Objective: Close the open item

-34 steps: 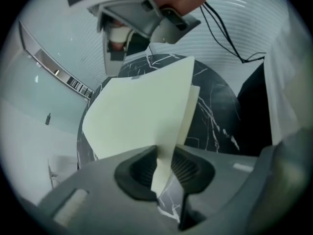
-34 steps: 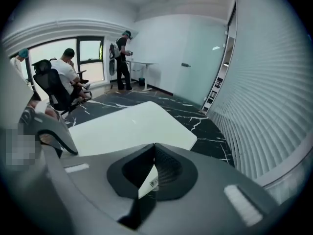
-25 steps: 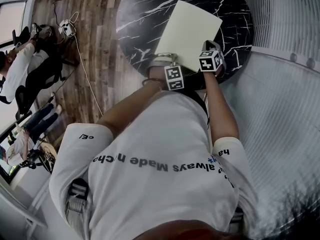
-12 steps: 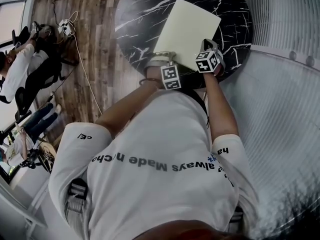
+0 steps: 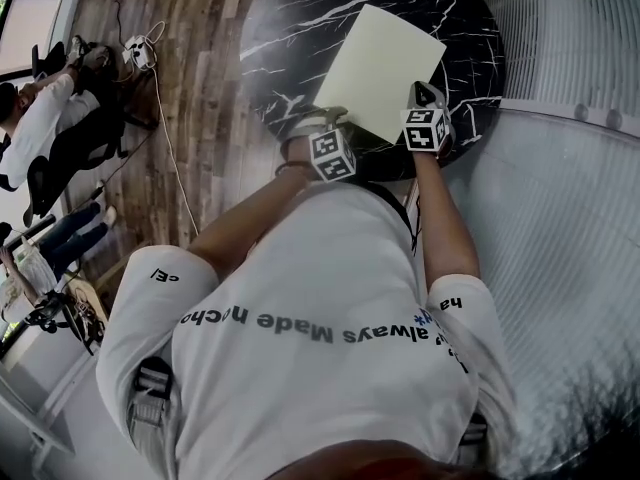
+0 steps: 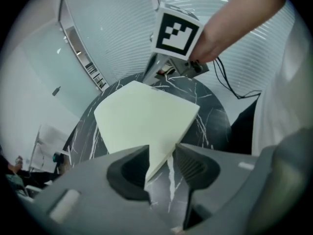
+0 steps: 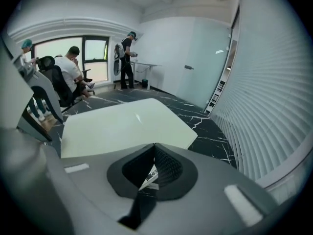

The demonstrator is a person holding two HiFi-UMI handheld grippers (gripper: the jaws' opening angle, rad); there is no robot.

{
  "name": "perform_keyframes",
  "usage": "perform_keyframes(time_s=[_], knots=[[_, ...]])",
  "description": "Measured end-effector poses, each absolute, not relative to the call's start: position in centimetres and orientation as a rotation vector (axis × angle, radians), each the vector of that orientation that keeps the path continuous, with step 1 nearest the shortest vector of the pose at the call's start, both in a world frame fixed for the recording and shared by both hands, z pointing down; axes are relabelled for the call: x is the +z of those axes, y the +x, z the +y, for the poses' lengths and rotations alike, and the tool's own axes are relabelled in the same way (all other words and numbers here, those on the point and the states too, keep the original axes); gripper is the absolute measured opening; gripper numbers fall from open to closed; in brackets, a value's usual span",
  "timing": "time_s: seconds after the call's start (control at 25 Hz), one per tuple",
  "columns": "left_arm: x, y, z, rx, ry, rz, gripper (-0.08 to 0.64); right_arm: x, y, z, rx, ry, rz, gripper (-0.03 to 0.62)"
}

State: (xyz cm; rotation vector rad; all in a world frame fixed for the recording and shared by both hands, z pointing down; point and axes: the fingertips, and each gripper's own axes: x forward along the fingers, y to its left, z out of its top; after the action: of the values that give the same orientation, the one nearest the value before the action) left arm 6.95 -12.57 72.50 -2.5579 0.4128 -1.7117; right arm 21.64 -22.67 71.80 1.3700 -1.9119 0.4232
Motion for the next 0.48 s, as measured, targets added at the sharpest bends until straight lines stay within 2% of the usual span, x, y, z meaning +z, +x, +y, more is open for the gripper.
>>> perform_keyframes(time_s=[0.2, 0.48], knots=[[69.3, 7.0, -13.8, -1.592, -2.699, 0.574, 0.159, 66.8, 21.7, -21.8, 0.425, 1.476, -2.005, 0.000], [61.6, 8.3, -16.1, -1.245, -2.921, 0.813, 0.111, 59.1, 21.7, -19.7, 0.367, 1.565, -2.124, 0.000]])
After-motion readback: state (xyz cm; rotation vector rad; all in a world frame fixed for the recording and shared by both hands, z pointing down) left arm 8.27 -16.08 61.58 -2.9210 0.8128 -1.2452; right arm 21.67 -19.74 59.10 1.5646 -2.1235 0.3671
